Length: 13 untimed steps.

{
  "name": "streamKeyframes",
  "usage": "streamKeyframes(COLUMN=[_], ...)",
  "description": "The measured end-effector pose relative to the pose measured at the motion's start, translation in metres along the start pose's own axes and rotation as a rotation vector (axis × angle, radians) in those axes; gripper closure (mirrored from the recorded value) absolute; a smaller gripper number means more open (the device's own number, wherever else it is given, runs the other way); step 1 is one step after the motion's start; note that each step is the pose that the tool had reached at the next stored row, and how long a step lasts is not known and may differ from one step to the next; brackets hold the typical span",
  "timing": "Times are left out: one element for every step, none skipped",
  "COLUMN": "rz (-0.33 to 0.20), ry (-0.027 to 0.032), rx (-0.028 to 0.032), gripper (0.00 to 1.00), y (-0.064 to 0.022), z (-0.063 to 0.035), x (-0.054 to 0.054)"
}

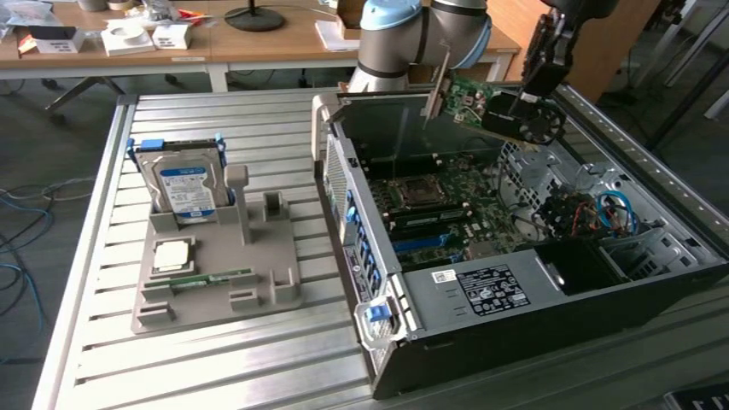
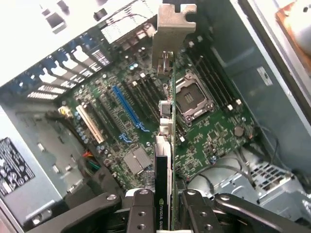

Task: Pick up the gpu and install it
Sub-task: 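Insert the gpu into the slot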

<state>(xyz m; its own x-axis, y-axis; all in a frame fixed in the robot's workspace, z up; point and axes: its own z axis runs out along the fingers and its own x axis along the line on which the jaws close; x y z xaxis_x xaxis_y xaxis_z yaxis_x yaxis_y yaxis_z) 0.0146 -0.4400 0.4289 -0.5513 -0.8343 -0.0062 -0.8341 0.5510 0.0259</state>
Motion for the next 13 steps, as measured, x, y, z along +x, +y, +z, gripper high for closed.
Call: streamKeyframes(rz=[-0.020,-0.038,-0.056,-0.074,-0.091,-0.110,-0.128,-0.145,-0.165,-0.182,-0.201,-0.218,-0.237], ry=[0.0005,0.0010,0.0014,0.0019,0.0024,0.0029,0.0032,0.0037,0.0043,0.0047,0.0052,0.0057,0.0061], rx=[-0.0001,-0.0002,-0.0003,-0.0004,-0.0006,-0.0006,-0.0008,-0.0009,-0.0010,-0.0012,-0.0013,-0.0014,-0.0015], gripper=[0.74,0.74,0.74,0.74,0.74,0.74,0.74,0.74,0.74,0.74,0.74,0.74,0.74], y=[0.0000,0.0000,0.0000,0.0000,0.0000,0.0000,0.0000,0.0000,0.0000,0.0000,0.0000,0.0000,0.0000], z=[0.0001,0.0002,0.0003,0.0004,0.0005,0.0006,0.0007,0.0008,0.0009,0.0010,0.0011,0.0012,0.0013], x=[0.0000,0.0000,0.0000,0.0000,0.0000,0.0000,0.0000,0.0000,0.0000,0.0000,0.0000,0.0000,0.0000])
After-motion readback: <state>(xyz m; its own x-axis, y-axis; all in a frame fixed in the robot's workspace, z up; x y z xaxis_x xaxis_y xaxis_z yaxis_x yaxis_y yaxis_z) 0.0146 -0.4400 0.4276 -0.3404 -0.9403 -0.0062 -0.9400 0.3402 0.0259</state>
